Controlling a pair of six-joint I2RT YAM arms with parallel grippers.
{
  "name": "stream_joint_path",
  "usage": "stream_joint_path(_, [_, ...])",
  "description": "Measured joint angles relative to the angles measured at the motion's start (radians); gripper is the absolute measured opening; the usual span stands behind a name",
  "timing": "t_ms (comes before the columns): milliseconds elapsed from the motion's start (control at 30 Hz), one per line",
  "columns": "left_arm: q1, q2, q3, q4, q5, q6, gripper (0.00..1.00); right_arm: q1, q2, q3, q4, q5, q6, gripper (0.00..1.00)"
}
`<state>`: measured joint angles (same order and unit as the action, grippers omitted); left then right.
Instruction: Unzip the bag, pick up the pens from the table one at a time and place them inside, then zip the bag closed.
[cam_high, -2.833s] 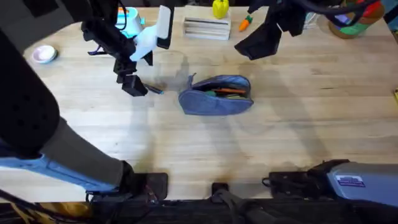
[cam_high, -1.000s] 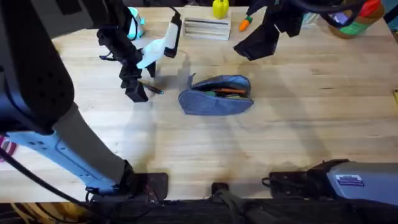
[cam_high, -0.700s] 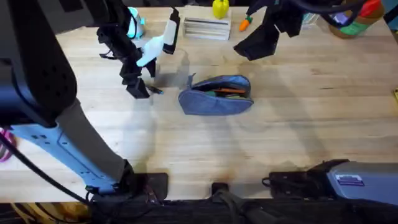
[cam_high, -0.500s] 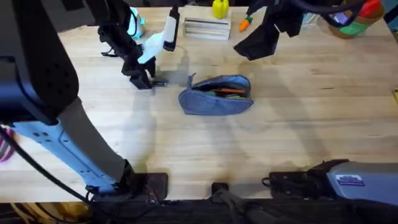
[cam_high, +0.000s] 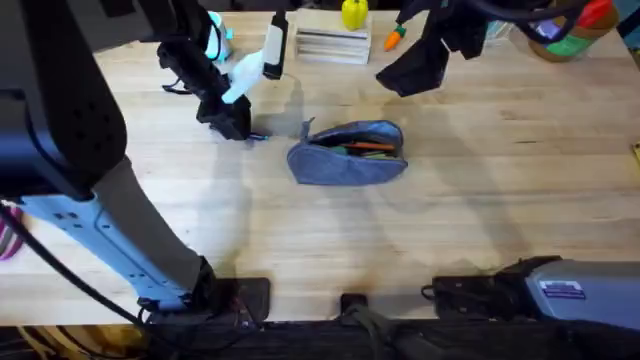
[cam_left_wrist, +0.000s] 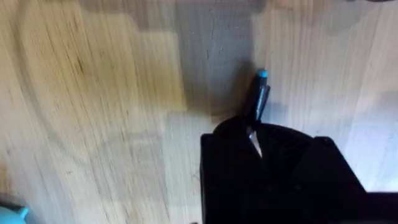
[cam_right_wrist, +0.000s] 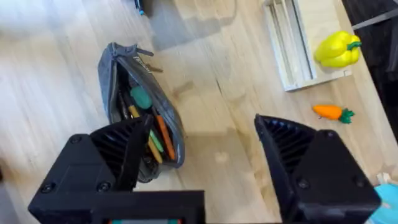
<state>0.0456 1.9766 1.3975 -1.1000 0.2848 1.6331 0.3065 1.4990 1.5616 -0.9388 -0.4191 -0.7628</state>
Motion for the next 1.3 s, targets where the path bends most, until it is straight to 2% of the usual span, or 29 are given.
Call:
stream_joint_path(433, [-0.004, -0.042, -0.041, -0.005, -0.001, -0.027, 0.052, 0.0, 0.0, 0.0, 0.042, 0.0, 0.0, 0.997])
stream_joint_path(600, [-0.022, -0.144, -0.058, -0.012, -0.001, -0.056, 0.049, 0.0, -0.014, 0.0, 0.042, 0.005, 0.0, 0.997])
stream_joint_path(700, [-0.043, -0.24, -0.058, -0.013, -0.001, -0.064, 0.047, 0.0, -0.066, 0.0, 0.042, 0.027, 0.0, 0.997])
stream_joint_path(933, [-0.125, -0.431, -0.058, -0.023, 0.0, -0.08, 0.043, 0.0, -0.245, 0.0, 0.017, 0.138, 0.0, 0.997])
stream_joint_path(1033, [-0.164, -0.491, -0.058, -0.02, 0.0, -0.108, 0.043, 0.0, -0.3, 0.0, -0.003, 0.182, 0.0, 0.997])
stream_joint_path(1133, [-0.21, -0.549, -0.058, -0.017, 0.0, -0.165, 0.041, 0.0, -0.344, 0.0, -0.052, 0.222, 0.016, 0.998])
stream_joint_path(1300, [-0.307, -0.609, -0.058, -0.014, 0.017, -0.31, 0.04, -0.017, -0.402, 0.0, -0.184, 0.267, 0.067, 0.998])
